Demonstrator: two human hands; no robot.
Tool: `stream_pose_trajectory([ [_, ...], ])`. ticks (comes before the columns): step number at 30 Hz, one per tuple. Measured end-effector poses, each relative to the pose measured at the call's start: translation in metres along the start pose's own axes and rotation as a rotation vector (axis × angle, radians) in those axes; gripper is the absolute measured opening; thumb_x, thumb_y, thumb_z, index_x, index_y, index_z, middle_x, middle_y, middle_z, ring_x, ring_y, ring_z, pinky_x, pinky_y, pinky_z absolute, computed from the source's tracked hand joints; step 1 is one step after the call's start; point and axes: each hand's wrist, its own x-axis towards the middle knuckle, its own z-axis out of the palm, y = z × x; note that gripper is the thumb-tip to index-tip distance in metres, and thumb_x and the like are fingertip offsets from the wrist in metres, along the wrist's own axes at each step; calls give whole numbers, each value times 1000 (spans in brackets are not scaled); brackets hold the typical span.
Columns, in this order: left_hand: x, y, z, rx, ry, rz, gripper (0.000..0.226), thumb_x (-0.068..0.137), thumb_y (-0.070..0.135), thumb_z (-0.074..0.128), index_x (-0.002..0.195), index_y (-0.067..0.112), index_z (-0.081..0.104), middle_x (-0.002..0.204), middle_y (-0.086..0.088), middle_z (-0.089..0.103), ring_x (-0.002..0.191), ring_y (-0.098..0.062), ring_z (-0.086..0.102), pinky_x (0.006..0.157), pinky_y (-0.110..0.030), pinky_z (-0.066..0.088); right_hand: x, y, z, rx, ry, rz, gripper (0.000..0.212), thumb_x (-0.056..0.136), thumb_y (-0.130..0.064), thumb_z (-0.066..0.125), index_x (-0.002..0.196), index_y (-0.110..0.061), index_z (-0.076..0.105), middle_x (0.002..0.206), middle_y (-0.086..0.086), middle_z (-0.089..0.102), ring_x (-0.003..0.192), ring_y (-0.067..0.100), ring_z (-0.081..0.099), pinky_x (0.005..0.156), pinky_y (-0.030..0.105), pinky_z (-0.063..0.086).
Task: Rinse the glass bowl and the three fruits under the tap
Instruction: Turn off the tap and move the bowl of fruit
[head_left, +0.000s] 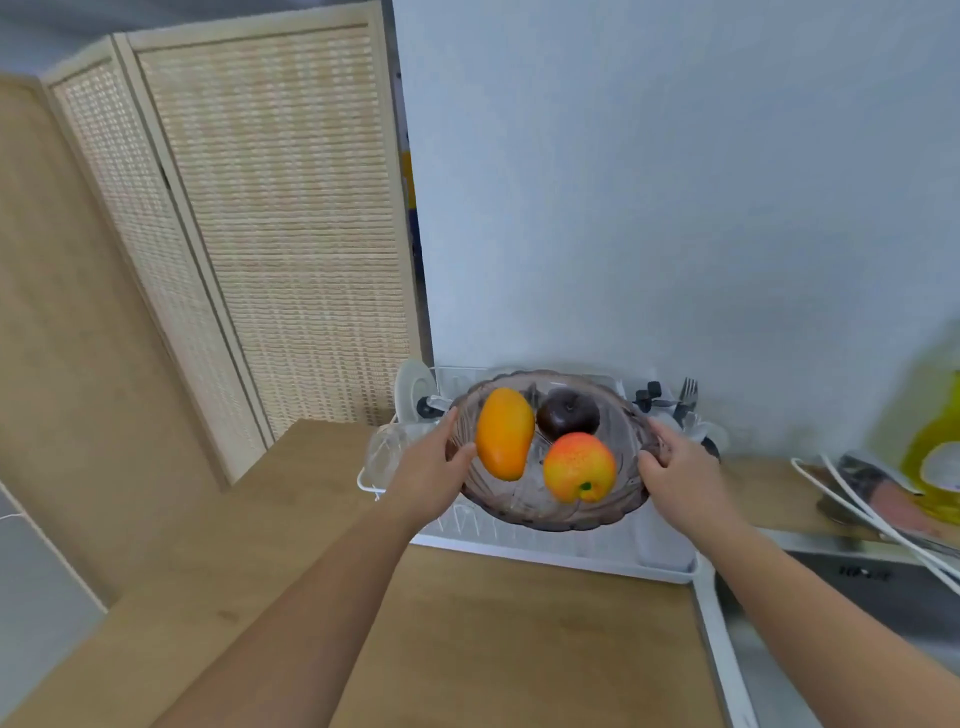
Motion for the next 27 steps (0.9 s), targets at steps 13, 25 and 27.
stream_pose_trajectory([
  [13,54,-27,34,-10,-13,-73,55,99,32,48,150,21,31,140,-10,53,127,-28,50,109,-41,38,40,3,26,-120,59,56,49,96,-11,43,144,-17,41,113,11,60,83,21,53,75,28,42],
  [25,60,-26,41,16,-23,-77,60,99,37,46,152,21,24,146,-12,46,132,-30,46,109,-39,33,46,3,29,-317,11,106,50,96,-11,42,145,-20,38,137,16,52,108,31,58,88,36,46],
  [27,58,-24,40,2,-2,-75,59,99,39,46,151,21,26,144,-12,49,130,-30,47,108,-39,35,45,1,27,-351,5,94,49,96,-13,43,145,-20,38,136,15,53,115,32,55,92,36,46],
])
